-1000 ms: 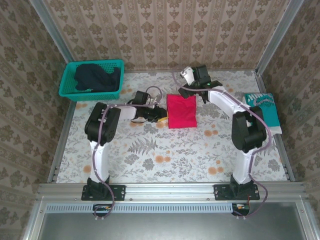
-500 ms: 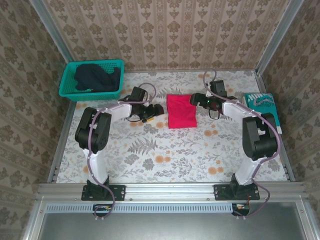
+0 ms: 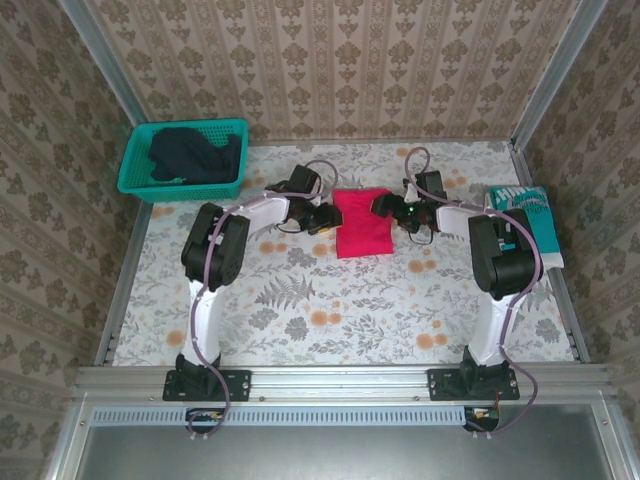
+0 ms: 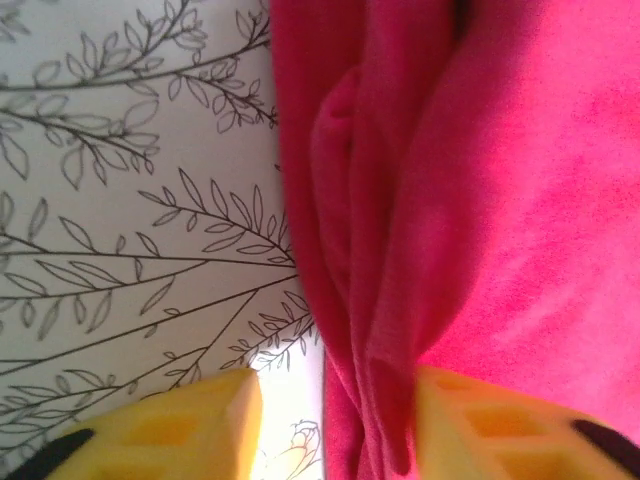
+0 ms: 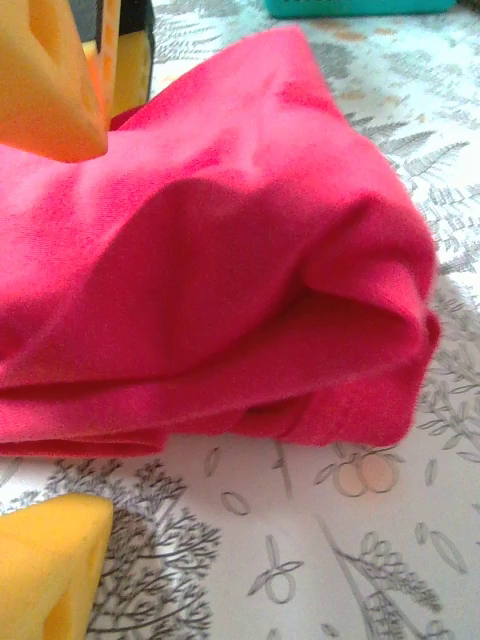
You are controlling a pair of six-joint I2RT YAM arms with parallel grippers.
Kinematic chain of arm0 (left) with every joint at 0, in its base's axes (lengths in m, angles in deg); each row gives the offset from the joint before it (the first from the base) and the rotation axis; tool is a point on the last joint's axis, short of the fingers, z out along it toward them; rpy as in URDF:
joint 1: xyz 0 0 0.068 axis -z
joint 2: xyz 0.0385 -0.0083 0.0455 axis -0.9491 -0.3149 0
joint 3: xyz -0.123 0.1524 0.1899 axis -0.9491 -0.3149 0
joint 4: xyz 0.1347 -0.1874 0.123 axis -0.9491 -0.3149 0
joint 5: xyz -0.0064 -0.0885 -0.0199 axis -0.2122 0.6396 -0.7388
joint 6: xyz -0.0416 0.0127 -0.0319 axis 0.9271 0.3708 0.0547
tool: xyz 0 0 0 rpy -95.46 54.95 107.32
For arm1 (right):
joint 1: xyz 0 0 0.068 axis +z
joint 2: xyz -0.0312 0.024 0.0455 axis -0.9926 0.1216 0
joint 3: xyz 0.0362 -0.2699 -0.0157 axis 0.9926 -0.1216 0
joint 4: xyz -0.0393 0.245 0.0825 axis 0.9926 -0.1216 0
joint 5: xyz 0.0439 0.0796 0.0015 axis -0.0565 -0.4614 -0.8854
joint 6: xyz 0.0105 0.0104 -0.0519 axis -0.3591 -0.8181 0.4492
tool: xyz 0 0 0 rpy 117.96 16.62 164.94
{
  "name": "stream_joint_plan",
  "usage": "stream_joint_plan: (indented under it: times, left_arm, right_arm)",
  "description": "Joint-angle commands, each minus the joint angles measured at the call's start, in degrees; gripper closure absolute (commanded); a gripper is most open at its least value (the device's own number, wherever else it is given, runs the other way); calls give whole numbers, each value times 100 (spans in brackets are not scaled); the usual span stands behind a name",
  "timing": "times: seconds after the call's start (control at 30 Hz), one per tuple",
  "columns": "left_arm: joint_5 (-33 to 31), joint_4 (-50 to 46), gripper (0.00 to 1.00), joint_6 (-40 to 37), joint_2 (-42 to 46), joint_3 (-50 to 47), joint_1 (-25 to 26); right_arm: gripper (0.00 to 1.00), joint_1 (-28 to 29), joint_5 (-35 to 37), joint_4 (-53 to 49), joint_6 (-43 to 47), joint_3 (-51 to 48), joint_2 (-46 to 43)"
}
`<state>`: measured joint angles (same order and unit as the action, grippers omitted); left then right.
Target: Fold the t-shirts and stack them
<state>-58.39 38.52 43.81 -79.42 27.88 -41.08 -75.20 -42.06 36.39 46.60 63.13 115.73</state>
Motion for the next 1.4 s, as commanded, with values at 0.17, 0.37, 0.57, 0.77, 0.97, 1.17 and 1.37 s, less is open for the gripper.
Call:
stream_joint_plan:
  times: [0.17,0.37,0.57,0.77,0.97,1.17,1.37]
  left_arm:
    - [84,-311,81,44,-357,145,29]
    - [205,-272,86,51,-478,180,37]
    - [280,-214,86,71,-507,135,46]
    - [310,-147,86,85,-517,88,46]
    - [337,-6,84,132,-447,-47,37]
    - [-286,1143,57,209,715,-1536,-17]
    - [-1039,2377,32,-75,1899,-2947,113]
  right_arm:
    - [21,45,-989,577,-384,-78,505]
    - [28,169,-1402,915,-519,-33,556]
    - [38,288,-1428,726,-399,189,667]
    - [69,333,-1576,637,-241,301,757]
    - [100,310,-1360,442,89,284,627]
    - [100,383,-76,-1544,1787,794,196]
    - [100,210,503,-2466,2477,1041,-135]
